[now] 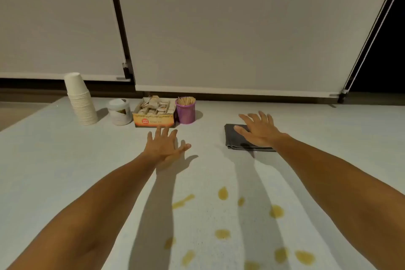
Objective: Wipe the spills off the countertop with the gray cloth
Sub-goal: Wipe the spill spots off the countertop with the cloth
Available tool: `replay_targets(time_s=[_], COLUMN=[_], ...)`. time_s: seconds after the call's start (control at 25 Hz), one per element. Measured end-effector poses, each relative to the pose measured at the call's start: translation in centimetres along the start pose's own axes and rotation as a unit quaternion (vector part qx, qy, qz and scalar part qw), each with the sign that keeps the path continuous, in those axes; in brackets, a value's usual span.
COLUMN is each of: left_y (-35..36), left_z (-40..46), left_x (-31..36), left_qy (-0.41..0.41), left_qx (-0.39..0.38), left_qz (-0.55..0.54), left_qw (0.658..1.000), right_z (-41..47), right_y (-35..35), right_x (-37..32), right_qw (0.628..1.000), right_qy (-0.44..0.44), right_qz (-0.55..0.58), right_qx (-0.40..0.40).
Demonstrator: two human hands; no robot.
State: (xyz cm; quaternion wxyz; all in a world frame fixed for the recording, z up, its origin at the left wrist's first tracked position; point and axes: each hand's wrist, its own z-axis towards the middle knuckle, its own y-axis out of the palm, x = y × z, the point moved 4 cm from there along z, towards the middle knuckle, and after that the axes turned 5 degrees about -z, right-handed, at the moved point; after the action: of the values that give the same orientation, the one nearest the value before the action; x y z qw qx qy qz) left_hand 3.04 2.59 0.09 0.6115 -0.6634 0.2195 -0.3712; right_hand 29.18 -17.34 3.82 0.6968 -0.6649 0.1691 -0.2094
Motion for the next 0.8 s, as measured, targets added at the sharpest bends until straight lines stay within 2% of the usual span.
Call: replay_targets(time_s=[0.08,0.24,0.4,0.52,0.8], left_y=[1.0,3.4,5.2,5.9,6.1], left_z=[-0.2,-0.7,-1.0,-0.6,0.1], left_x=[-0.3,-1.8,-3.0,-3.5,-4.1], left_qy=[-0.004,0.012,0.024,0.024,0.031], left_qx=[-0.028,-0.021,-0.044,-0.033,-0.031], left_qz=[0.003,-0.001,-0.011,-0.006,-0.01], left_qw=[1.0,1.0,0.999,0.999,0.999], right_z=[0.4,1.8,3.7,4.9,5.3], right_y=[1.0,4.0,4.8,4.9,8.8], right_x=[0.3,1.0,2.3,3.2,4.6], right_qw=[1.0,0.998,0.998,0.999,0.999], right_qy=[0.005,0.022,0.053,0.032,-0.007], right_qz=[-0.009,-0.012,0.019,-0.009,-0.009], right_qx=[-0.019,-0.063,-0.029,-0.001,-0.037])
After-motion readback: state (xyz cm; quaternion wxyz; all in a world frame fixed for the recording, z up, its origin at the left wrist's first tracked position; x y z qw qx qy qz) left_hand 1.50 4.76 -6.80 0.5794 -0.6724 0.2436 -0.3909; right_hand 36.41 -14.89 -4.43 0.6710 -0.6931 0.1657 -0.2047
